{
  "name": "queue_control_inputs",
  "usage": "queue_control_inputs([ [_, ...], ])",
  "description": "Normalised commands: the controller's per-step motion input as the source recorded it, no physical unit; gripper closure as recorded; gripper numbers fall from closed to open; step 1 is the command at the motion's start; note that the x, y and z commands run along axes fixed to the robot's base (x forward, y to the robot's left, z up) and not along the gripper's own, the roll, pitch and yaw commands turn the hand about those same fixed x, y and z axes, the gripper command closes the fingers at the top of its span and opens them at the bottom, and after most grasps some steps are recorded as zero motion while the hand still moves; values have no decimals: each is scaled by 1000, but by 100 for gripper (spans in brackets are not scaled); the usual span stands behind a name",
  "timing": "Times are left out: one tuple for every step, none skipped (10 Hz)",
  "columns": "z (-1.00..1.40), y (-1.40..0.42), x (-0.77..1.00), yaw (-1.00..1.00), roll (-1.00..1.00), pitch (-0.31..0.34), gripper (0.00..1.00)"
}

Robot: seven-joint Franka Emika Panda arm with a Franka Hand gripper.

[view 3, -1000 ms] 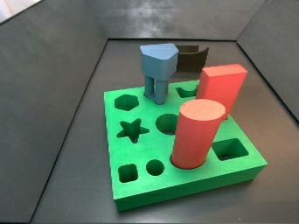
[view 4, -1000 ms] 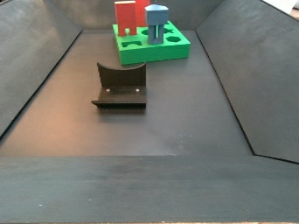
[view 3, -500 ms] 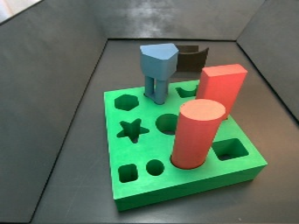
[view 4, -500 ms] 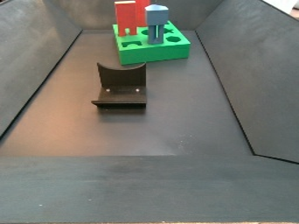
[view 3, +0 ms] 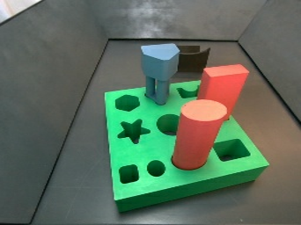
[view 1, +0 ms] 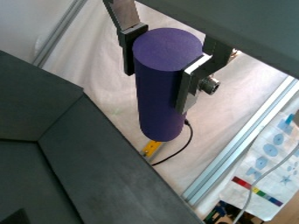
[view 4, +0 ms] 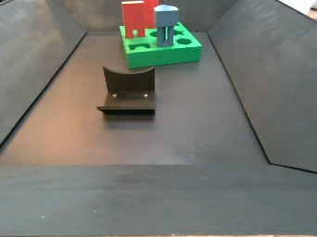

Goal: Pick up the round object. Move up. Place the round object on the fixture. Regrasp the round object. Move to above the board. Insert the round object.
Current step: Move to above the board.

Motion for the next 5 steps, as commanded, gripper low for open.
queue_control_inputs([
  [-26, -1000, -704, -109, -1000, 35, 100],
  [-15, -1000, -737, -108, -1000, 15, 100],
  [-32, -1000, -770, -106, -1000, 6, 100],
  [-26, -1000, -784, -107, -1000, 4, 100],
  [-25, -1000, -808, -107, -1000, 5, 100],
])
